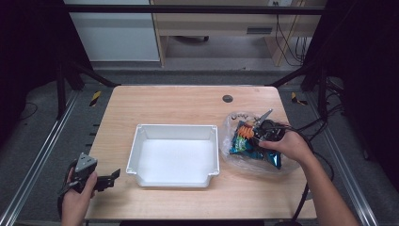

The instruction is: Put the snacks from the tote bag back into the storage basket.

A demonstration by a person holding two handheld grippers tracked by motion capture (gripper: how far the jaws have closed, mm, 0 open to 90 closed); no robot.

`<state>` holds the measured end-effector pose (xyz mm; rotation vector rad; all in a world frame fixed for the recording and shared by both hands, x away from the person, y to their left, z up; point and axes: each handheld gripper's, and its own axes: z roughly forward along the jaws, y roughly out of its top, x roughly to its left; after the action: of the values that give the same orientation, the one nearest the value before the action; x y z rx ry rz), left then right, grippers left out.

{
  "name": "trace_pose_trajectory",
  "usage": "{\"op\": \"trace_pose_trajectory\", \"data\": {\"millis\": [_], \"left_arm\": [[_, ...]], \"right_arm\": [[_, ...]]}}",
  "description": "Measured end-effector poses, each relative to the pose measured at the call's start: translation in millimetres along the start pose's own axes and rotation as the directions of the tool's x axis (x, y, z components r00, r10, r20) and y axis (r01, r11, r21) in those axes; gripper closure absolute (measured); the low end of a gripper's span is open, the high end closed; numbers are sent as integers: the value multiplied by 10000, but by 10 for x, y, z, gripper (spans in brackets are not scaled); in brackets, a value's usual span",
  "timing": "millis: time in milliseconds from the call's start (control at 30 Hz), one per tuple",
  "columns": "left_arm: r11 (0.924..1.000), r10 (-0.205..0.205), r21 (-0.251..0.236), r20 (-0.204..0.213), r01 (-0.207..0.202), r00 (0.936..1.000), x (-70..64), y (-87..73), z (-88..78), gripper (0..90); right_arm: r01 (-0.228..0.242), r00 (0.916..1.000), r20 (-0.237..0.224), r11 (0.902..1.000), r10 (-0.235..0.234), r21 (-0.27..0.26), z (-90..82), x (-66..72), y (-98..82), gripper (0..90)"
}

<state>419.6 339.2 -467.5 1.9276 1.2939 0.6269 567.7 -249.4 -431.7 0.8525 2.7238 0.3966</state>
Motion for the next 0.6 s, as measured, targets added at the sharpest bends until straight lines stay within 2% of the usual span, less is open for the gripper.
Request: {"op": "trace_pose_trajectory", "data": {"millis": [467,600], "left_arm": [[10000,14,0,-23,-14,10000,5,0,-3,24],[10000,0,-5,-25,0,10000,6,-1,-4,24]], "right_arm": [[165,9999,-11,9998,-165,-133,-40,15,-17,327],[40,10000,32,9991,-38,-422,-83,2,-45,363]]}}
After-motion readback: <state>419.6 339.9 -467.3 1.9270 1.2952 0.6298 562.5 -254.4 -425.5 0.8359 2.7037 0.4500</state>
